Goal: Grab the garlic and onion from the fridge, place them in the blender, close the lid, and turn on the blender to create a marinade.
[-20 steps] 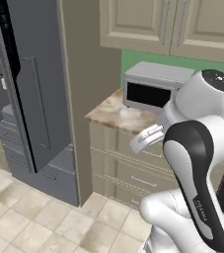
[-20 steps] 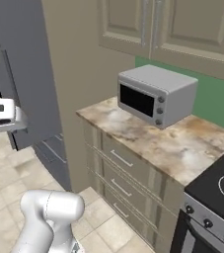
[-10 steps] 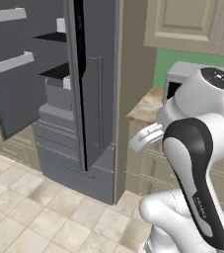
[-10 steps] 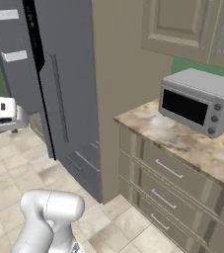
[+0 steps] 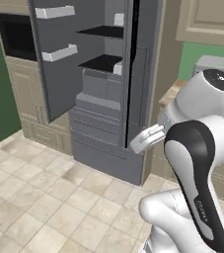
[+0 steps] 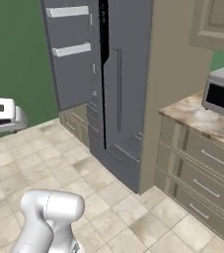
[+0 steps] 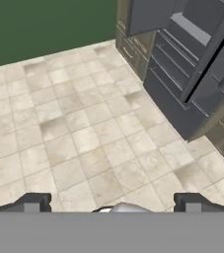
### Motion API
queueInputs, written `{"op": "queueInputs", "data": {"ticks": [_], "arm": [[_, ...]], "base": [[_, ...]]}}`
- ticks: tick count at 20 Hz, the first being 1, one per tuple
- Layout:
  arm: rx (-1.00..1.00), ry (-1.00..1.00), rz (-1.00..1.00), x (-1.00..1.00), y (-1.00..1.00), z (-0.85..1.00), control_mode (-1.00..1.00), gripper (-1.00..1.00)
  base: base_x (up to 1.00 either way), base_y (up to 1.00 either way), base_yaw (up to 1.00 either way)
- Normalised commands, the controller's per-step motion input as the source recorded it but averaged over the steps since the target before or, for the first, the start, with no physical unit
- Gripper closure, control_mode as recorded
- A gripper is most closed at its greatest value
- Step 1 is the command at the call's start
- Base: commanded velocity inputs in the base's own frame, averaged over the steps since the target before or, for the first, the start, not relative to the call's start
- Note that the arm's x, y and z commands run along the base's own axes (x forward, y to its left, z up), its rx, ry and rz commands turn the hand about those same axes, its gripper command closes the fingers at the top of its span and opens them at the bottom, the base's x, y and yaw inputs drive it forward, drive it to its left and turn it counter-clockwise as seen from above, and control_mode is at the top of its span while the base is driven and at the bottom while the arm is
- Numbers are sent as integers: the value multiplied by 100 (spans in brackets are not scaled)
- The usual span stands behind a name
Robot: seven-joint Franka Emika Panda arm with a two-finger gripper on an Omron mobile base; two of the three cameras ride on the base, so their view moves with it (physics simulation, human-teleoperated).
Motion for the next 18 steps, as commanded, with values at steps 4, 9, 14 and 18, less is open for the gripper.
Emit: {"op": "queueInputs", "data": {"ticks": [4, 9, 14, 18], "arm": [[0, 0, 0, 0, 0, 0, 100, -100], [0, 0, 0, 0, 0, 0, 100, -100], [0, 0, 0, 0, 0, 0, 100, -100], [0, 0, 0, 0, 0, 0, 100, -100]], "base": [[62, 100, -34], [79, 96, -55], [32, 95, -56], [8, 100, -52]]}}
